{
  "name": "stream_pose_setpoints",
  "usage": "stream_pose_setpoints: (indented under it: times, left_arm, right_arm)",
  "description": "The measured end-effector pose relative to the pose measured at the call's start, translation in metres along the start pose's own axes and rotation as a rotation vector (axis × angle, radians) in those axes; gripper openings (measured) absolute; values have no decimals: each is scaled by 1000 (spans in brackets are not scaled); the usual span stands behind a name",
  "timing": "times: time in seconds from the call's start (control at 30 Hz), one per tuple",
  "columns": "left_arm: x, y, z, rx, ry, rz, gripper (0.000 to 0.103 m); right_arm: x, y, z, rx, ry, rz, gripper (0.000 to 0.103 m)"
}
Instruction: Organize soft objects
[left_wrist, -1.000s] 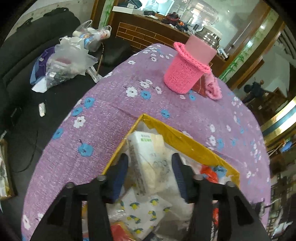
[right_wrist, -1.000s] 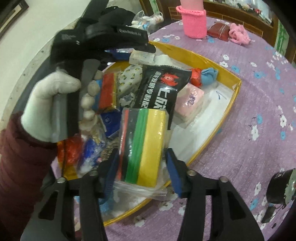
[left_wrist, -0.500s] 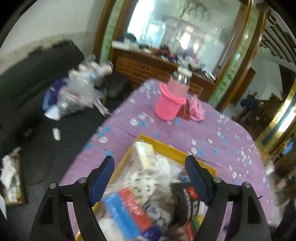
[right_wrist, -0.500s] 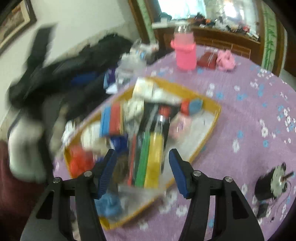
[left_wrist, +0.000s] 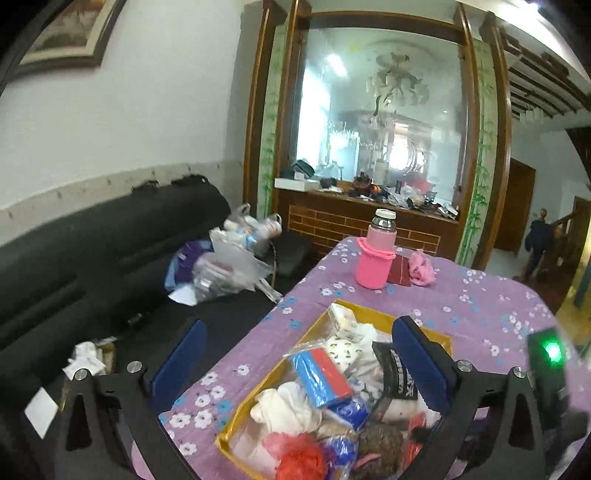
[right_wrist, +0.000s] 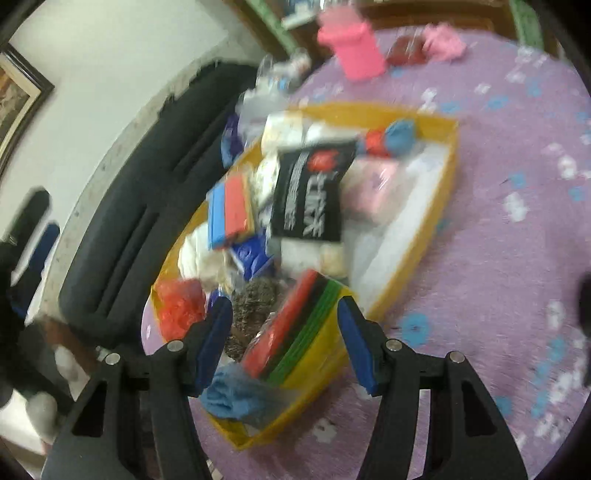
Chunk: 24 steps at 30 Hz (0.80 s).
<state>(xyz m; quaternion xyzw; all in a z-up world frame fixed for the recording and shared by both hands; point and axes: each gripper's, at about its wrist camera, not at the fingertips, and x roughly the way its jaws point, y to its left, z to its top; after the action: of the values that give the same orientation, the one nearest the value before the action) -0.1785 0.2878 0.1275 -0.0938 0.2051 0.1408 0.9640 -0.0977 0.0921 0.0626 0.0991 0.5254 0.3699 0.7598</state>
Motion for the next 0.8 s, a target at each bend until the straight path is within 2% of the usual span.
stream_pose_setpoints:
  times: [0.1,0.2,0.23,0.27,0.3,0.33,0.37,0.43,0.5,0.53,0.63,0.8]
  left_arm:
    - [-23,-14,-15,30,-49,57,103]
    - [-53,-28,-24,74,-169,167,103]
    - [-68,-31,-27,82,-215,209,103]
    - [-83,-34,-31,84,-254,239,103]
    - [-96,-37,-35,82,-283,250,103]
    - [-110,-41,-43,76,-307,251,103]
    - [-118,-43,-50,66,-301,249,103]
    - [-119,-47,-59,47,-221,213,103]
    - [-115,-48,-73,10,-115,100,103]
    - [-112,-49,-83,-21,-50,69,103]
    - [-107,-61,-111,-10,67,61,103]
    - [-122,-77,-139,24,135,89,103]
  right_arm:
    - [-34,12,-8,-69,-123,-70,59]
    - [-74,33,-28,-175,-289,-169,58]
    - [-87,41,-39,-203,-360,-217,67]
    - [-96,45,-48,-209,-418,-257,91]
    - [-102,45,-56,-201,-464,-285,100]
    - [-107,43,-67,-175,-509,-306,103]
    - [-106,40,-69,-152,-517,-313,103]
    - [-101,32,-77,-94,-479,-327,103]
    - [-94,27,-85,-53,-433,-372,103]
    - [-92,27,-88,-49,-423,-392,103]
    - [-89,29,-103,-65,-413,-442,103]
    - [-84,28,-116,-55,-377,-451,103]
